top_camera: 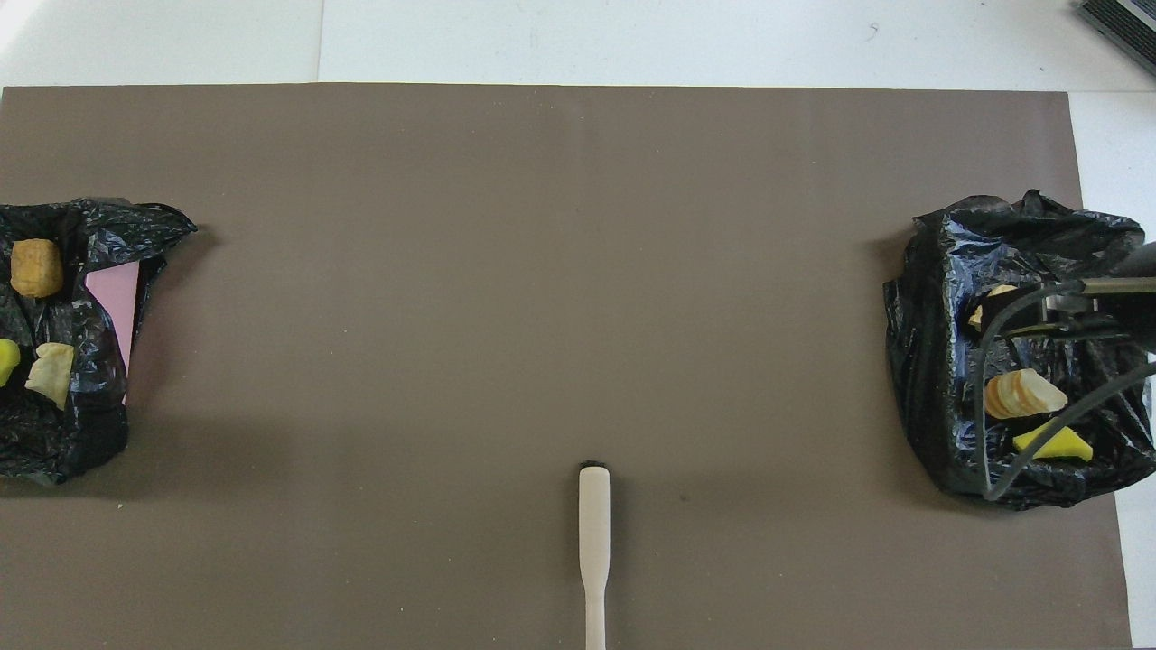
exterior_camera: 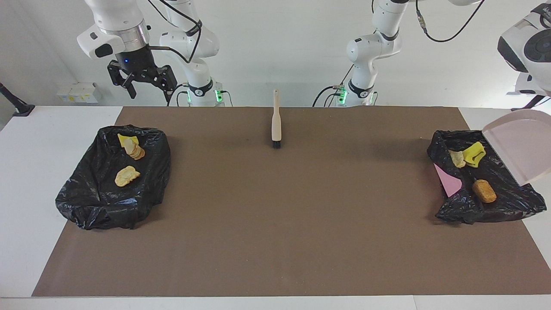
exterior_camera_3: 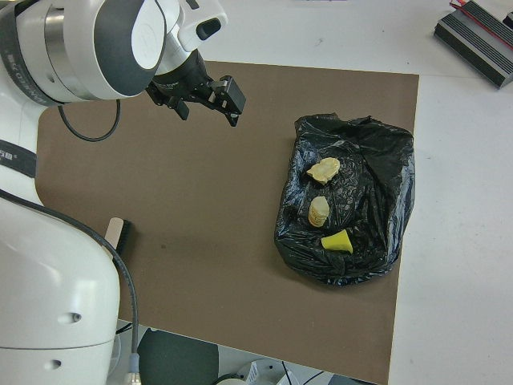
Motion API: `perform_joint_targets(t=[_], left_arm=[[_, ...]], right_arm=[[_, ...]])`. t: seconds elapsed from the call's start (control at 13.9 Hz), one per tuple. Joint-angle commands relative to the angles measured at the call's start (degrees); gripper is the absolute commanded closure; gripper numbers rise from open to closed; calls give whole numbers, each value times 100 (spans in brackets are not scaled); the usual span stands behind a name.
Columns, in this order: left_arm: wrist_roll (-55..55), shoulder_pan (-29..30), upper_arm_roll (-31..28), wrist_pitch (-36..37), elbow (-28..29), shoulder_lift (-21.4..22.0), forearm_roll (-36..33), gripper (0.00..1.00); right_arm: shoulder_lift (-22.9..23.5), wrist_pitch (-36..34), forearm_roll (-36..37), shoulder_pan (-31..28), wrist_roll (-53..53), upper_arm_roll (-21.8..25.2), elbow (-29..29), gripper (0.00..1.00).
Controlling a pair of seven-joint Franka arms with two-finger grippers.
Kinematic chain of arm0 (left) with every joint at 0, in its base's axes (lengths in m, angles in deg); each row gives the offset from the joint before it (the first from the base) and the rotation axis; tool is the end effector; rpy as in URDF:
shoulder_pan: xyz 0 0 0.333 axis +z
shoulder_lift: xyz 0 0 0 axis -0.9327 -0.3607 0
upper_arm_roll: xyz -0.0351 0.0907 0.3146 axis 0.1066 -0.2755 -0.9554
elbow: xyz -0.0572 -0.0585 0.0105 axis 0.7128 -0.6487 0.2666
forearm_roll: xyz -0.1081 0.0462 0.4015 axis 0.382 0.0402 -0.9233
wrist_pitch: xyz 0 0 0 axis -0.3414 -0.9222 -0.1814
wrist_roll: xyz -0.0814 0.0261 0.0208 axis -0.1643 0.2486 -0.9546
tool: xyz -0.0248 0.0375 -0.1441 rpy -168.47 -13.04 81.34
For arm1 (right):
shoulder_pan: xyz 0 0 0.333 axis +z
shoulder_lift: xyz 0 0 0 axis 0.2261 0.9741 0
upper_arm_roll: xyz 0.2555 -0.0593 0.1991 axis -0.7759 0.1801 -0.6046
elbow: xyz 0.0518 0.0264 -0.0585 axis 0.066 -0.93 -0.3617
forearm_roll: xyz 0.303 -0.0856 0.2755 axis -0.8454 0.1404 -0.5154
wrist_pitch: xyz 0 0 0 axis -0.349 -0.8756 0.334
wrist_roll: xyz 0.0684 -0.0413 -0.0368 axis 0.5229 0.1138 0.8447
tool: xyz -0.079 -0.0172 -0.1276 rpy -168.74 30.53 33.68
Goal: Sweep and dump trash in bin
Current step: 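Lift the empty dustpan away from the bag with the left gripper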
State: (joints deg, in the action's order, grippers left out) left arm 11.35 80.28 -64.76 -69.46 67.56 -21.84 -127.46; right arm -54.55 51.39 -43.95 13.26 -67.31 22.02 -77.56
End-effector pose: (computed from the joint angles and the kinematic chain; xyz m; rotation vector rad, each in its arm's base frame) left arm 0.6035 0.2308 0.6053 -1.6635 1.6166 0.8344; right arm 0.5532 0.0398 0.6469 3.0655 -0.1532 -0.0058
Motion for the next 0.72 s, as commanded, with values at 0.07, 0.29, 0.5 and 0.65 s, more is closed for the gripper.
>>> perform_joint_targets(t=[0.07, 0.29, 0.5, 0.65], left_arm=[[-875, -666, -17, 733, 161, 255, 107, 100], [-1911, -1176, -17, 1340, 161, 298, 940, 100], [-3309, -1589, -17, 1683, 152, 325, 1819, 100], [-4161, -1897, -17, 1877, 152, 351, 2233, 100]], right_arm=[[-202, -122, -17, -46, -237, -55, -221, 0], [-212, -113, -26, -116, -193, -46, -258, 0], [-203, -113, -26, -116, -184, -46, -240, 0], [-203, -113, -26, -116, -176, -46, -231, 0]])
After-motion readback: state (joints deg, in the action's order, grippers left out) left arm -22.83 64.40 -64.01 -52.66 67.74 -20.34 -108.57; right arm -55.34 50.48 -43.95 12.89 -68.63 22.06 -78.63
